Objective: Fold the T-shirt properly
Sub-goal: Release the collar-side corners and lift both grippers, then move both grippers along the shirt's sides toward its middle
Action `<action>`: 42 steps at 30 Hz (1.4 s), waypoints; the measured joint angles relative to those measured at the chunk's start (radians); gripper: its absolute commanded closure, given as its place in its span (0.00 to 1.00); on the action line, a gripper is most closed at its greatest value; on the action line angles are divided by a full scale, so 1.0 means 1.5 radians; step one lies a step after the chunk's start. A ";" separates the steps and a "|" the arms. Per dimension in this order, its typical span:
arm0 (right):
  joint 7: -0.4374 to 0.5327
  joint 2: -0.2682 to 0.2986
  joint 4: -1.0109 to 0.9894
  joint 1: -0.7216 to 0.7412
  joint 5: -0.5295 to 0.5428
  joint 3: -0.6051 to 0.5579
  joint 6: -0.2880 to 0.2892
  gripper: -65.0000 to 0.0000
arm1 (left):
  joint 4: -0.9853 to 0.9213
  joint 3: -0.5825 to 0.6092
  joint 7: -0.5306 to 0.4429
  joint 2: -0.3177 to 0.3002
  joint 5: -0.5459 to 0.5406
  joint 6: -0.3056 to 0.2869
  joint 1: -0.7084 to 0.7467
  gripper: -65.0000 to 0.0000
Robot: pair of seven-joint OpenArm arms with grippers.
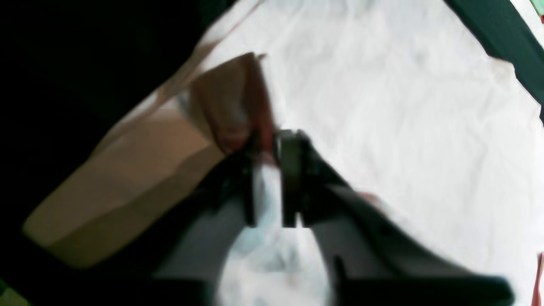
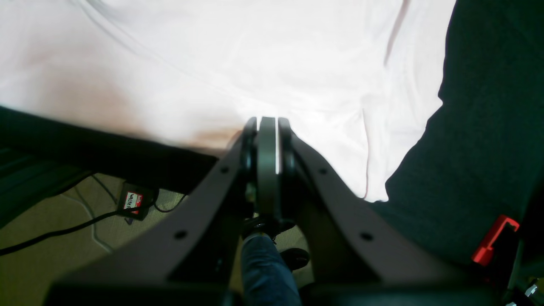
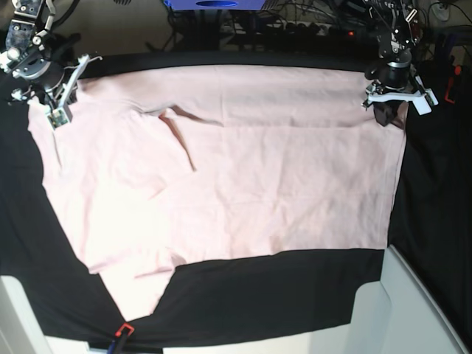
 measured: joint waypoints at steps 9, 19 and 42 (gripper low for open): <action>0.000 -0.001 0.000 0.000 0.000 0.000 0.000 0.99 | 0.002 -0.081 0.001 -0.002 0.000 0.002 -0.011 0.56; -0.002 0.000 0.000 0.046 -0.003 0.005 0.000 0.98 | 0.133 -0.076 0.007 -0.024 0.026 0.001 0.037 0.57; -0.098 0.091 -0.282 0.399 -0.005 0.001 0.004 0.74 | 0.040 -0.072 0.005 -0.027 0.335 -0.004 -0.088 0.57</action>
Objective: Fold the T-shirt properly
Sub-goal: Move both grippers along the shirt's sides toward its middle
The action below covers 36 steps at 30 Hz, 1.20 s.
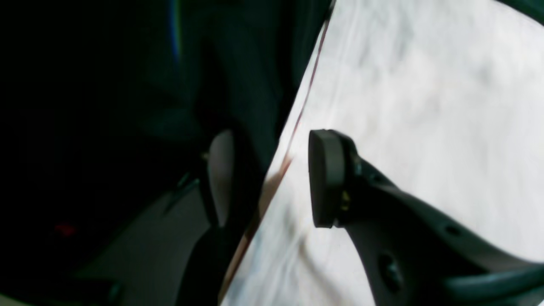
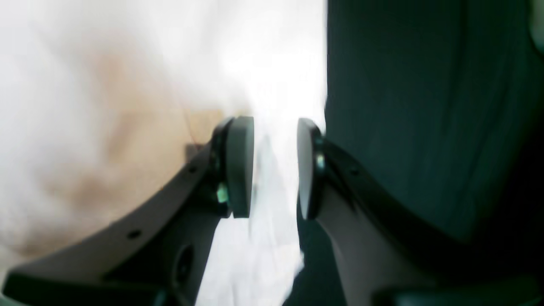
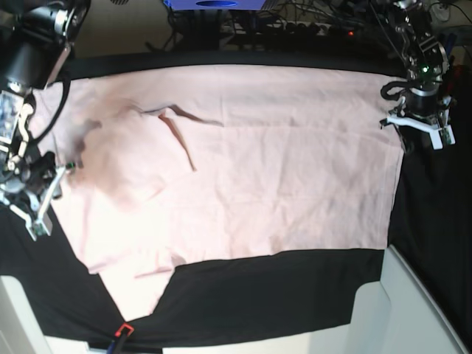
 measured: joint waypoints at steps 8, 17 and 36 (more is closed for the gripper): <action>-0.005 0.040 -0.128 0.079 -0.017 0.006 -0.008 0.74 | 0.015 -0.003 0.067 0.002 0.003 -0.001 -0.031 0.58; 0.005 -0.031 0.019 -0.042 -0.020 0.098 0.000 0.74 | 0.047 -0.007 0.090 0.011 -0.002 -0.001 -0.009 0.74; 0.247 0.138 -0.634 0.303 -0.018 0.096 -0.012 0.29 | -0.151 -0.001 0.091 -0.060 0.005 0.004 -0.150 0.55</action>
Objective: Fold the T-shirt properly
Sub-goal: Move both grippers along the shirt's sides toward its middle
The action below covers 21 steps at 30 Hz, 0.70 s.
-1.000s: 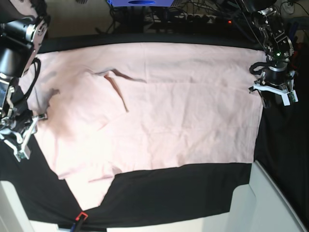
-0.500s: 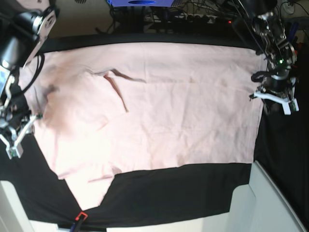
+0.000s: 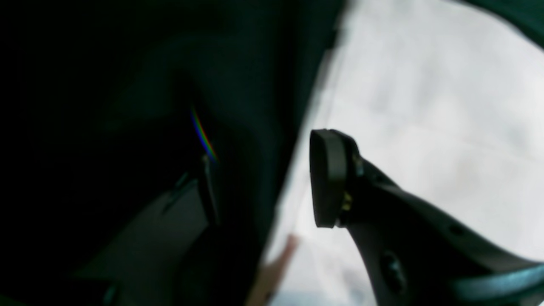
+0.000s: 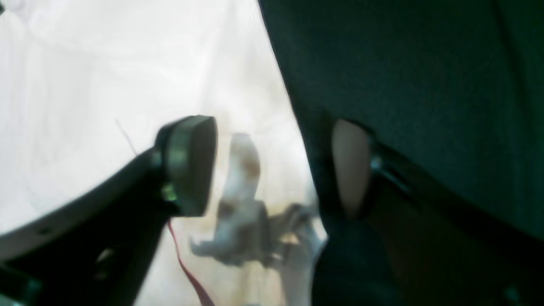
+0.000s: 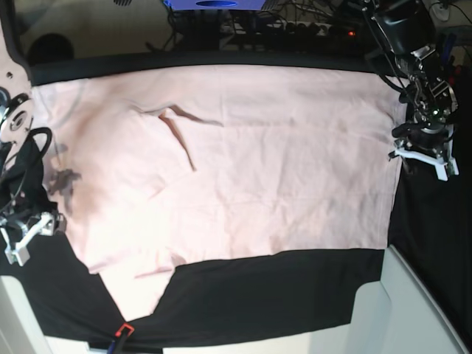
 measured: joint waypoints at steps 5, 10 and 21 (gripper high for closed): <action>0.124 0.022 -0.130 0.029 0.002 0.003 0.002 0.17 | 0.001 -0.003 -0.002 -0.014 -0.002 -0.008 0.007 0.55; 0.151 0.027 -0.161 0.020 0.001 0.005 -0.001 0.17 | 0.003 -0.006 -0.004 -0.036 -0.005 -0.002 0.023 0.55; 0.160 0.024 -0.175 -0.010 0.006 0.005 -0.019 0.17 | 0.011 -0.006 -0.003 -0.034 -0.005 -0.003 0.029 0.55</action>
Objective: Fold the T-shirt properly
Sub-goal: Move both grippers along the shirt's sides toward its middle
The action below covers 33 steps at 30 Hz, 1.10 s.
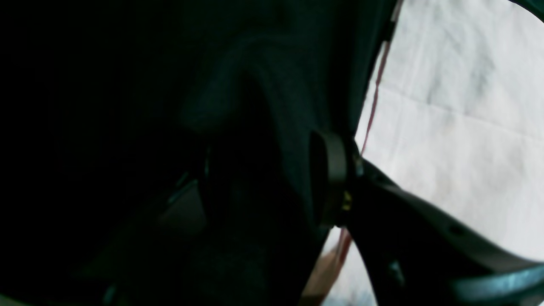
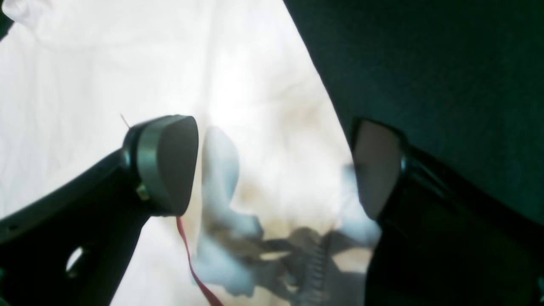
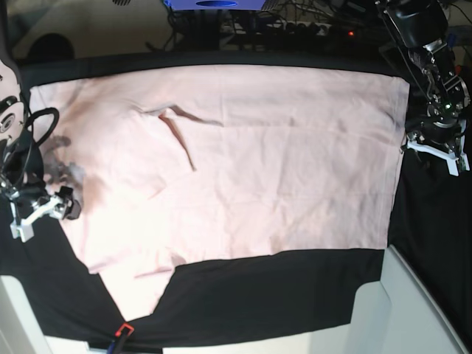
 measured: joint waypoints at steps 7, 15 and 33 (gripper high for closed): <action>0.016 -0.010 0.001 -0.006 0.007 -0.001 0.001 0.17 | 0.008 0.000 0.001 0.000 0.000 0.000 0.010 0.55; 0.021 -0.033 0.003 -0.004 0.007 -0.001 0.000 0.36 | 0.008 0.000 0.001 0.001 0.000 0.000 0.009 0.54; 0.005 -0.037 0.016 -0.018 0.003 -0.003 0.000 1.00 | -0.052 0.004 0.001 0.021 0.004 0.002 -0.085 0.17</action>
